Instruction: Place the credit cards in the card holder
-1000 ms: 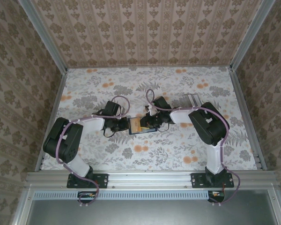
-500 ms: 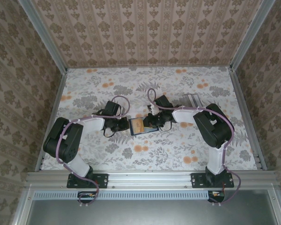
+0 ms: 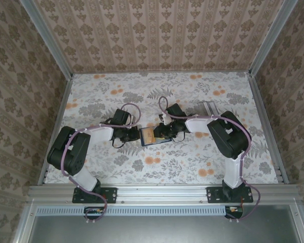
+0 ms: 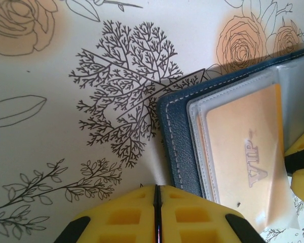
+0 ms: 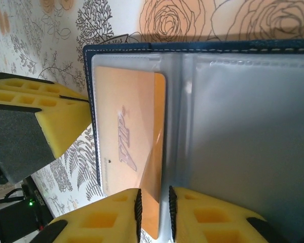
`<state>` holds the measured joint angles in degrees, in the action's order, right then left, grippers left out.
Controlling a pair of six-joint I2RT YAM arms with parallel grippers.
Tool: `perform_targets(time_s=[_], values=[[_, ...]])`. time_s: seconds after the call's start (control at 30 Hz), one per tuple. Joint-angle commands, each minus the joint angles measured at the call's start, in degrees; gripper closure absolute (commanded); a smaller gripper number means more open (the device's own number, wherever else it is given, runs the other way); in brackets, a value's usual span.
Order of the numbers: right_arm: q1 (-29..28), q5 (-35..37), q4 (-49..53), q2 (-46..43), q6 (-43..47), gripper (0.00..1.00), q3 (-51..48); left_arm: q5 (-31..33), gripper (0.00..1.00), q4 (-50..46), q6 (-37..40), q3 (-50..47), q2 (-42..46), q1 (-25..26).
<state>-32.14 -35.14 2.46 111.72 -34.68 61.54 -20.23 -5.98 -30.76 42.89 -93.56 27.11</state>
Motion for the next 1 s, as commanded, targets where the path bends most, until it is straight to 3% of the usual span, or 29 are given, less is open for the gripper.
perform_targets(time_s=[0.0, 0.2, 0.5, 0.7, 0.97], values=[[-0.79, -0.4, -1.06, 1.58, -0.3, 0.77, 0.67, -0.61, 0.9, -0.15, 0.62, 0.74, -1.73, 0.83], [-1.68, -0.71, -0.48, 1.99, 0.53, 0.89, 1.76, -0.78, 0.9, -0.55, 0.64, 1.4, -2.24, 1.1], [-2.75, -1.28, -0.62, 2.17, 1.34, 0.92, 2.37, -0.09, 0.9, -0.44, 0.48, 1.58, -1.9, 1.54], [-2.25, 3.6, 3.96, -3.31, 4.21, 0.79, 0.95, -0.56, 0.89, -0.46, 0.29, 0.68, -0.28, 1.1], [-2.22, 17.32, 15.32, -13.07, 10.94, 0.63, 0.8, -0.1, 0.88, -0.71, 0.92, 0.23, 1.09, 1.02]])
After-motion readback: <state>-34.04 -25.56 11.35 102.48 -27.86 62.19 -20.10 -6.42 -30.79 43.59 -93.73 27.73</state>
